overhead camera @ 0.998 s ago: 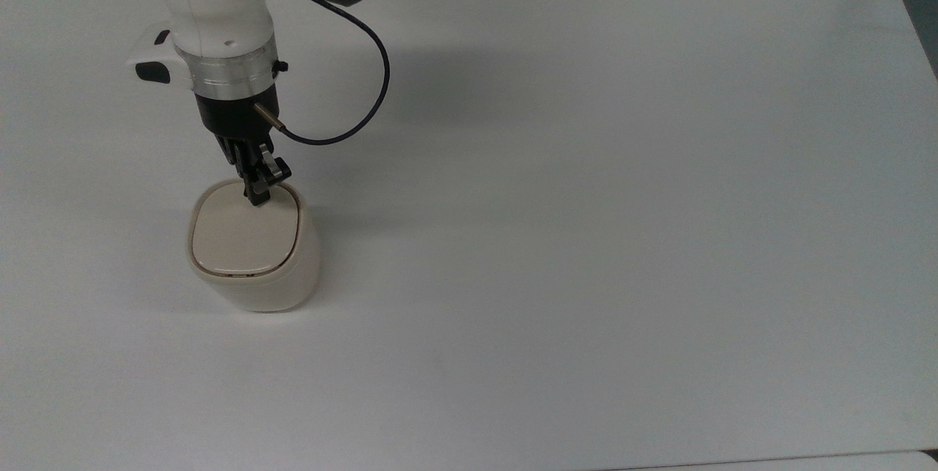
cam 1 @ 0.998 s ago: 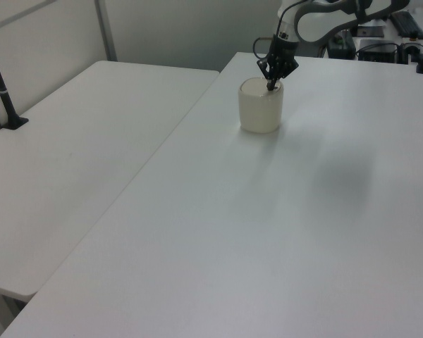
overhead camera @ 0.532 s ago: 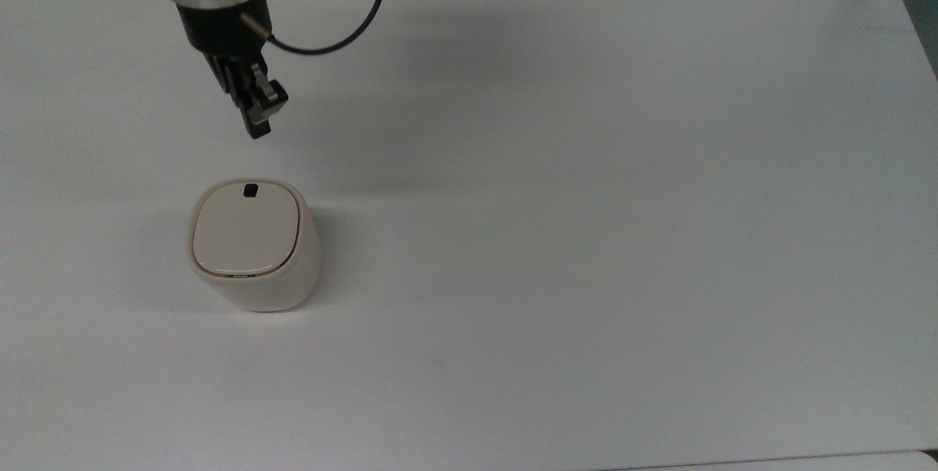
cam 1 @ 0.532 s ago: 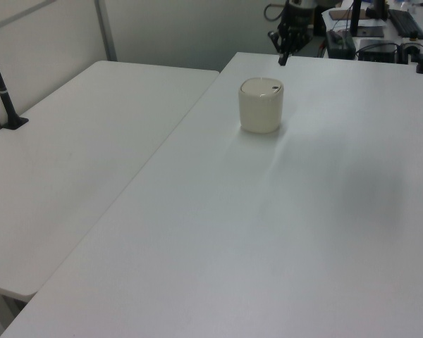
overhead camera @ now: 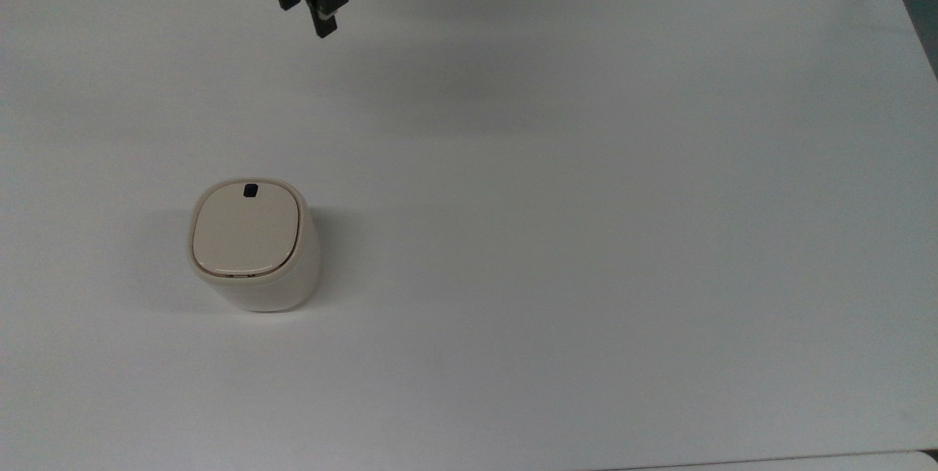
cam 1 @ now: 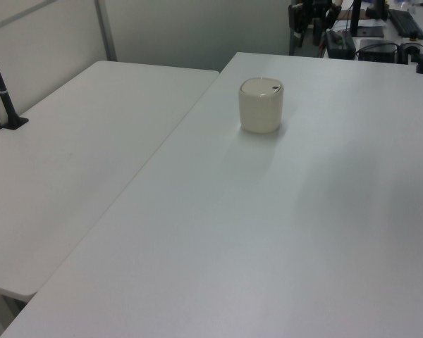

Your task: Close the trash bin

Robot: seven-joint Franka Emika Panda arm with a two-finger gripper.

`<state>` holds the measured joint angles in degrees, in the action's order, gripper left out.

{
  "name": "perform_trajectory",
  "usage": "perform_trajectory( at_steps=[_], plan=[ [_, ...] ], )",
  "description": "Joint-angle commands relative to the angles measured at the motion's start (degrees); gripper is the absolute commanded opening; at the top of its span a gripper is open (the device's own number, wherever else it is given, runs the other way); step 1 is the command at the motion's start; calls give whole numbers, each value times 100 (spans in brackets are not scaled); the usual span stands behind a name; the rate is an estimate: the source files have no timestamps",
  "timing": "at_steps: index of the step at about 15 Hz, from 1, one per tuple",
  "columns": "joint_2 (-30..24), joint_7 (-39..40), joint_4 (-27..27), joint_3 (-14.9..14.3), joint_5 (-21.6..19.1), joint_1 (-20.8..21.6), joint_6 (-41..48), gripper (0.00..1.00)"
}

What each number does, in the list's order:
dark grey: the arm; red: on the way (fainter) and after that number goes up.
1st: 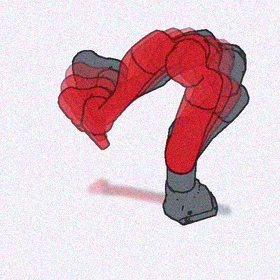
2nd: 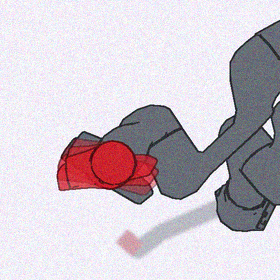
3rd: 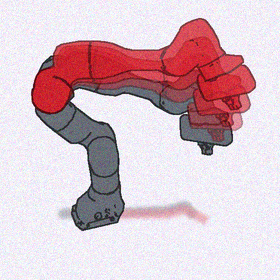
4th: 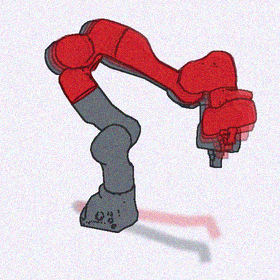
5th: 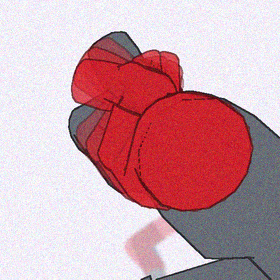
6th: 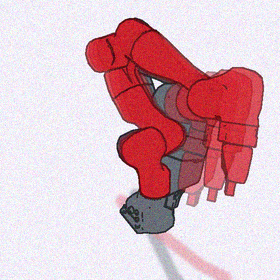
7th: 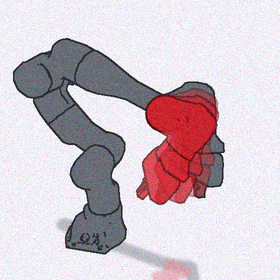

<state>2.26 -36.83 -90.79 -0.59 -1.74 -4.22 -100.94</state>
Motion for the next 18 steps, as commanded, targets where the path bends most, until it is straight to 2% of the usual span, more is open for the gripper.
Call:
perform_trajectory(
  at_steps=[1,2,5,7,8,9,18],
  plan=[
    [-270,937,-167,42,-273,-9,417,100],
    [-270,1306,-141,33,-405,-18,470,100],
    [-261,2195,-141,24,-318,0,426,100],
    [-244,2897,-141,24,-56,43,426,100],
    [-226,3405,-141,24,241,122,418,100],
    [-209,3654,-141,24,375,140,418,100],
    [-191,4650,-141,24,376,123,479,100]
  ],
)
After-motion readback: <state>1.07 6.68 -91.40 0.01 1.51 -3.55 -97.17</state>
